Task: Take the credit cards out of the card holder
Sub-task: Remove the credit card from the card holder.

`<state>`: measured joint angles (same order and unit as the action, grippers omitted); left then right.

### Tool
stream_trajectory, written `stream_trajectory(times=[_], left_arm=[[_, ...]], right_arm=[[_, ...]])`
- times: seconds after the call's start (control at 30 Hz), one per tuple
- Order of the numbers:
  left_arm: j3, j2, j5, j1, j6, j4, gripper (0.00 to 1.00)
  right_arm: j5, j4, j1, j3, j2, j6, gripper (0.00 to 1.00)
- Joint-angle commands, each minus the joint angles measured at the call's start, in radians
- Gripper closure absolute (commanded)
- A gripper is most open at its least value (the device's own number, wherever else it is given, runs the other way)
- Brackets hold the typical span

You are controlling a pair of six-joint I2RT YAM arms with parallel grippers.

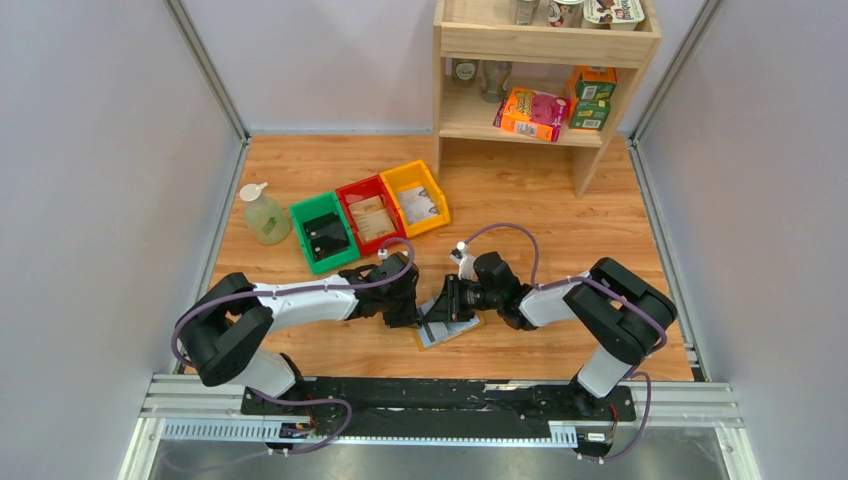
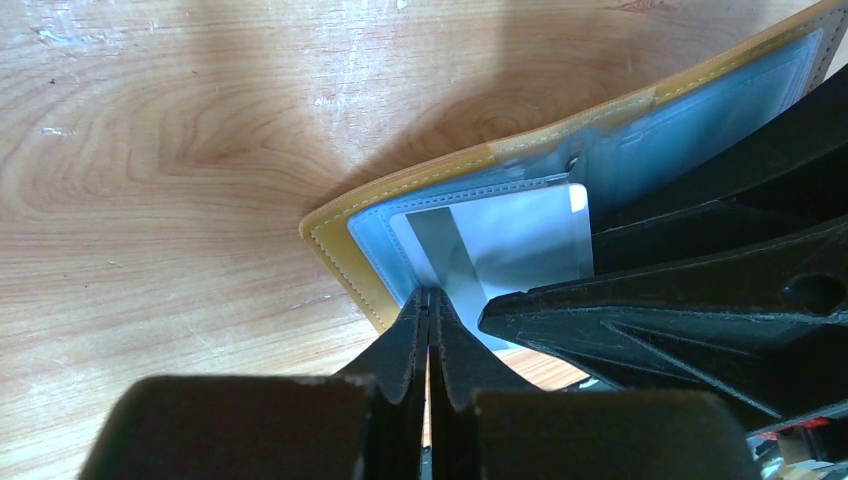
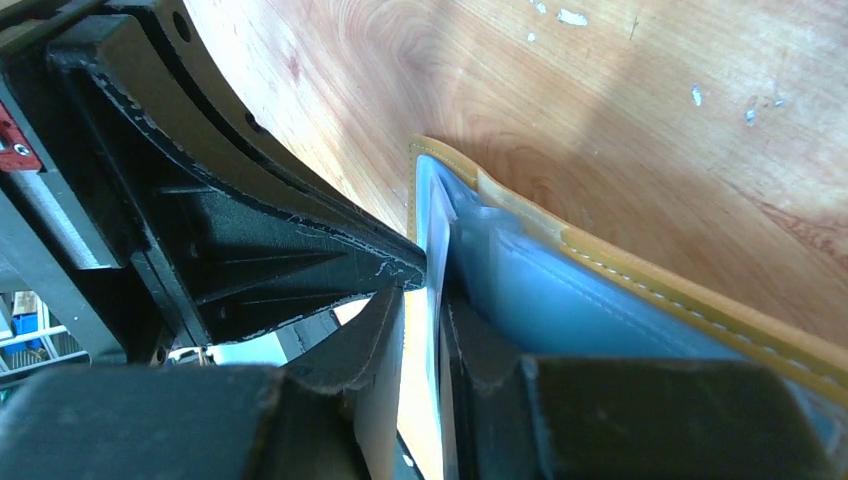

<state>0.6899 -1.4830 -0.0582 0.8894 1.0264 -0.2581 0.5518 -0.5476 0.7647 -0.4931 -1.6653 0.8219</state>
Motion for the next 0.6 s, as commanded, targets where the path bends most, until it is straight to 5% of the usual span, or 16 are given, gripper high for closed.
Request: stream_trajectory(times=[0.0, 0.57], left_arm=[[-0.030, -0.082, 0.090, 0.008, -0.038, -0.055, 1.00], [-0.012, -0.122, 0.095, 0.008, -0.057, -0.093, 1.00]], right_arm=[[0.074, -0.012, 0.012, -0.022, 0.021, -0.007, 0.79], [0.161, -0.048, -0.128, 0.062, 0.136, -0.007, 0.81]])
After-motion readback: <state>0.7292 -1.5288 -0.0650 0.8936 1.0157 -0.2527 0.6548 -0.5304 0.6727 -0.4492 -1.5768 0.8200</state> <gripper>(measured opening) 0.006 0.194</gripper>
